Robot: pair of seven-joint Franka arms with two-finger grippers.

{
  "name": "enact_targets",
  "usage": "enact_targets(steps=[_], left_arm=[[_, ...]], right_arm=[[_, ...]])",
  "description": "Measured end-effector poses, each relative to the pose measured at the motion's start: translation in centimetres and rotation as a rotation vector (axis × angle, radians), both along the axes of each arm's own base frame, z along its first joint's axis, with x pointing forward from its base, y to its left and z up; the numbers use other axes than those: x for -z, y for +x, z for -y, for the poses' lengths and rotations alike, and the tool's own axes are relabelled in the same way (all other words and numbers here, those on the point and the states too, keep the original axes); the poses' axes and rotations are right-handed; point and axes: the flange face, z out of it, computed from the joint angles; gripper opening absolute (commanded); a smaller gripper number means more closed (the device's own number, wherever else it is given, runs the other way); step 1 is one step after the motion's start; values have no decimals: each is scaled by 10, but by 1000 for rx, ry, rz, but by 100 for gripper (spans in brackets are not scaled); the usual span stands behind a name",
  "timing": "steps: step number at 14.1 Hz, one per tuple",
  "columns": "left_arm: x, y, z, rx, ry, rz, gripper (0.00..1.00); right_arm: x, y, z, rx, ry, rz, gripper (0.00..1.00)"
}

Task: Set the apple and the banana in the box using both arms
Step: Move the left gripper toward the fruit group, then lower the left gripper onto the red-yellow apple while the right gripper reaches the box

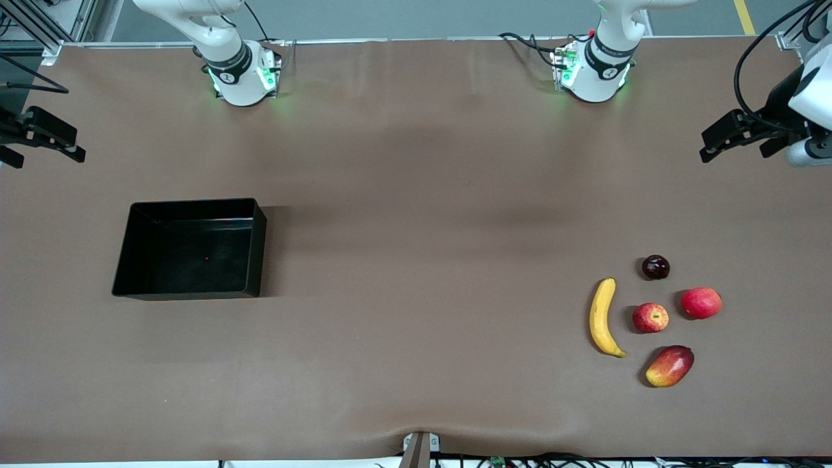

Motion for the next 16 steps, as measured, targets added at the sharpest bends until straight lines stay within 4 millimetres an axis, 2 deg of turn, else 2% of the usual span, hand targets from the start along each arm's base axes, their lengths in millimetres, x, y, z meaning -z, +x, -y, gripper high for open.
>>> enact_targets(steps=[3,6,8,12,14,16], left_arm=[[23,21,0,2,10,3,100],[69,52,-1,1,8,-8,100],[106,77,-13,-18,6,-9,100],[198,124,-32,-41,-6,16,100],[237,140,-39,-51,-11,25,100],[272,150,-46,-61,-15,27,100]], right_arm=[[0,0,1,3,0,-1,100],[0,0,2,4,0,-1,100],[0,0,3,7,0,-1,100],[2,0,10,20,0,-5,100],[15,5,21,39,-1,-32,100],[42,16,43,75,2,-82,100]])
